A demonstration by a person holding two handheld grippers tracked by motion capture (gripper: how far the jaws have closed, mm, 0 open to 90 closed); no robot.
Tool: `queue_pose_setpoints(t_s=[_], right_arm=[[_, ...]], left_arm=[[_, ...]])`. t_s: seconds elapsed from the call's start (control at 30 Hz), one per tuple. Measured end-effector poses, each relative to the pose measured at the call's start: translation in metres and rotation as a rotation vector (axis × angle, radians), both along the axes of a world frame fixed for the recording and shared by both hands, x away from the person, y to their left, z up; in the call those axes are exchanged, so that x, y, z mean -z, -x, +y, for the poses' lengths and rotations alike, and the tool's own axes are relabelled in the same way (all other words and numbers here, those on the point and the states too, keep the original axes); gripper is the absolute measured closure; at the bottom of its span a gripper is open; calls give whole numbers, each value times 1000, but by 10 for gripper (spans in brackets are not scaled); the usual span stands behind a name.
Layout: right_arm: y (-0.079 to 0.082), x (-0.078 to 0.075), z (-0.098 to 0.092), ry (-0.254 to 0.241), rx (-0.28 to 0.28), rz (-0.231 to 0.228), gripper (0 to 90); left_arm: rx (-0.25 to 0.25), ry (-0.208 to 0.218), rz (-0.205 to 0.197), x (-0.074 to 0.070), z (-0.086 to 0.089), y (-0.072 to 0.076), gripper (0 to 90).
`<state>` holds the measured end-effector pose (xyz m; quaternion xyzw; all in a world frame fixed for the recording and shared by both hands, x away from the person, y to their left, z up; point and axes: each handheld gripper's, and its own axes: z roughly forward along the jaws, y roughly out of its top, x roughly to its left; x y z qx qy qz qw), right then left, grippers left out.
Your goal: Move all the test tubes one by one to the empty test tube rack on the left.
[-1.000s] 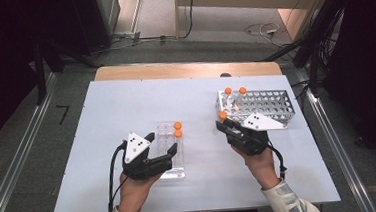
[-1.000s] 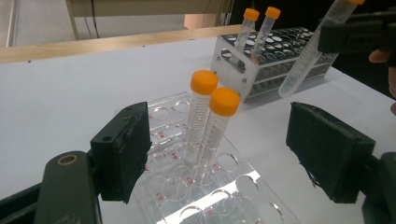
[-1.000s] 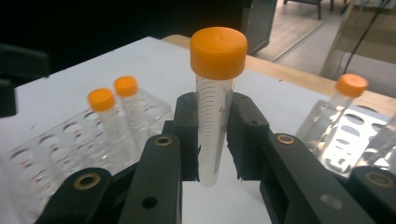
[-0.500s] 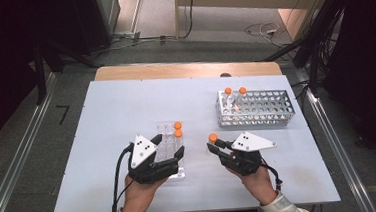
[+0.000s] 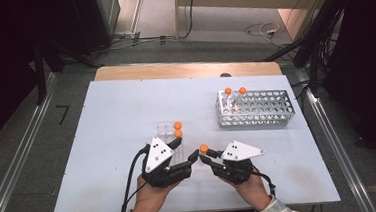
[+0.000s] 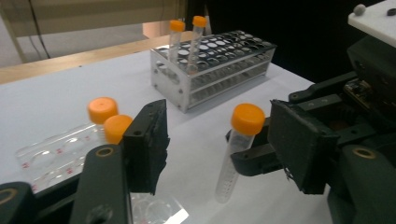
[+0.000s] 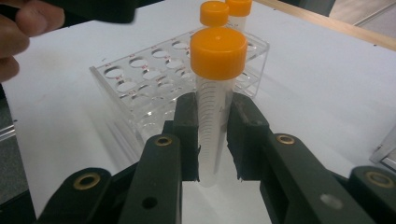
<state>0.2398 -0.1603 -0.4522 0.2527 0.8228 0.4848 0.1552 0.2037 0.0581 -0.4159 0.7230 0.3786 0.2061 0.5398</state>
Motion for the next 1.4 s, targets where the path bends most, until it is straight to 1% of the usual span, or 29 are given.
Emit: queue_pose_setpoints(t_s=[0.13,0.3,0.43,0.67,0.87,0.9,0.93,1.0,1.03,1.13,1.4], right_arm=[[2,-1,1,-3,-6,6,723],[3,-2,2,-13,-16,12,723],[4,-2,3,-14,-27,13,723],[5,-2,4,-19,-27,19,723],[4,-3,3,-25,-26,18,715],[4,-3,2,-26,-27,17,688],[4,-3,2,-33,-34,15,584],[5,-4,4,-29,-35,32,316],[5,-4,5,-18,-28,31,236],[4,-4,7,-19,-30,57,162],[4,-4,6,-25,-25,50,160]], left_arm=[[32,-9,2,2,-10,-2,453],[52,-26,11,7,-17,-5,517],[52,-27,13,10,-19,-7,570],[61,-37,7,11,-21,-8,678],[61,-26,5,10,-21,-8,691],[60,-25,4,10,-20,-9,694],[57,-24,3,9,-20,-9,695],[55,-18,1,6,-17,-10,695],[52,-13,-2,4,-16,-10,695],[43,2,-10,0,-11,-10,695],[23,42,-36,-13,1,-8,695]])
